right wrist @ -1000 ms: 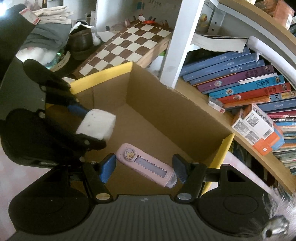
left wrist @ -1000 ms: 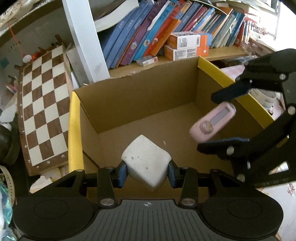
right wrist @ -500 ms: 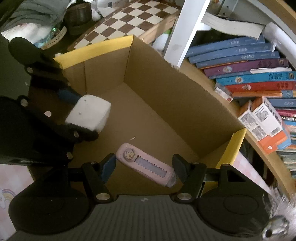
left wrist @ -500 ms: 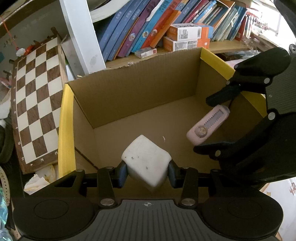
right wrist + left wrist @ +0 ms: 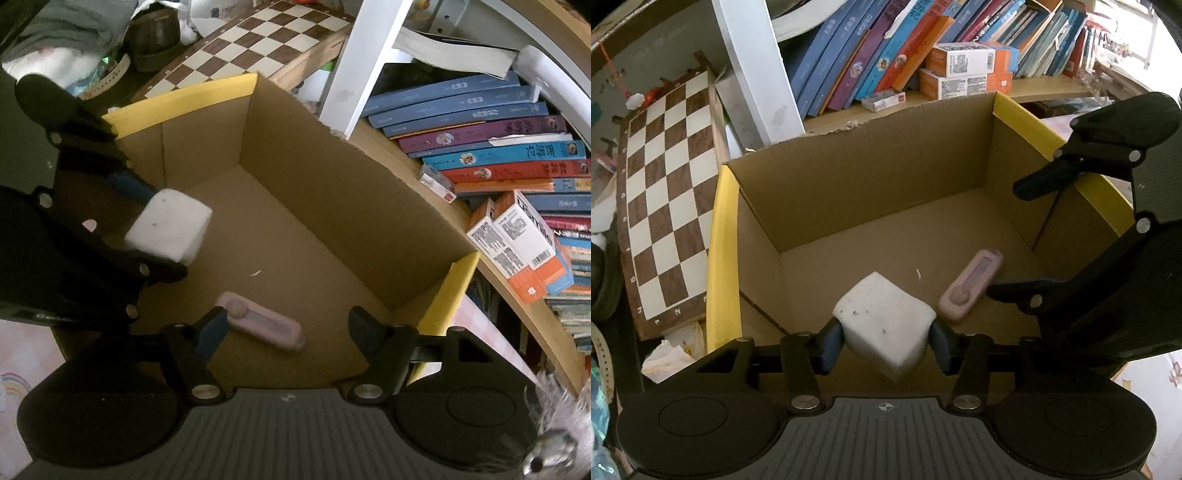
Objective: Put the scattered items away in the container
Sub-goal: 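Open the right tool to drop the knife while the left tool releases the cube into the box, then withdraw both tools up from the yellow box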
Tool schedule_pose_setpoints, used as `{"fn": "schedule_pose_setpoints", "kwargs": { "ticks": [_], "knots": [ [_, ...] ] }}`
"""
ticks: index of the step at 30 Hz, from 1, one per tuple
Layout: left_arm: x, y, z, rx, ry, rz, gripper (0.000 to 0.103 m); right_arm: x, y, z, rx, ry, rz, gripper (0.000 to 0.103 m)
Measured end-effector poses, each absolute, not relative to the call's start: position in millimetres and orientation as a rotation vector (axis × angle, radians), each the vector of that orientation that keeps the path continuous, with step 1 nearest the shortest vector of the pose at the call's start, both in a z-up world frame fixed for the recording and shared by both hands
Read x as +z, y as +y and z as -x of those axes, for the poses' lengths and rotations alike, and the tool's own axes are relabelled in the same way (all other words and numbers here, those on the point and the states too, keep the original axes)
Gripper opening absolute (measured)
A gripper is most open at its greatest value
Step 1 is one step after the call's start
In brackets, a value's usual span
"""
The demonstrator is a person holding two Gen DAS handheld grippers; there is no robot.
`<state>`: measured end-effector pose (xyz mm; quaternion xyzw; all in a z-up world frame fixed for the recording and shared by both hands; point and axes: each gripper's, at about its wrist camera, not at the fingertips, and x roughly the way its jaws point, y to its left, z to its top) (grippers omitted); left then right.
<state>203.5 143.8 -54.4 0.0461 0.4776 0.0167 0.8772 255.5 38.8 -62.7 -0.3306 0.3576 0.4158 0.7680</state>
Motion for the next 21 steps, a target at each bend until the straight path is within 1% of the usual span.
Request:
{"fn": "schedule_pose_setpoints", "kwargs": {
  "ticks": [4, 6, 8, 9, 21],
  "knots": [
    [-48.3, 140.8, -197.4, 0.048, 0.978, -0.1, 0.054, -55.8, 31.8, -249.5, 0.894, 0.763, 0.686, 0.073],
    [-41.6, 138.8, -192.2, 0.065, 0.953, -0.117, 0.059, -52.2, 28.1, -246.7, 0.884, 0.753, 0.673, 0.073],
    [-34.1, 137.2, -186.4, 0.086, 0.921, -0.134, 0.072, -47.8, 22.5, -245.1, 0.87, 0.749, 0.647, 0.073],
    [-29.9, 137.0, -183.1, 0.088, 0.905, -0.135, 0.073, -45.4, 19.4, -244.2, 0.864, 0.746, 0.632, 0.073],
    [3.7, 117.3, -134.0, 0.078, 0.771, -0.078, 0.078, -11.6, -17.5, -210.5, 0.808, 0.698, 0.407, 0.075]
  ]
}}
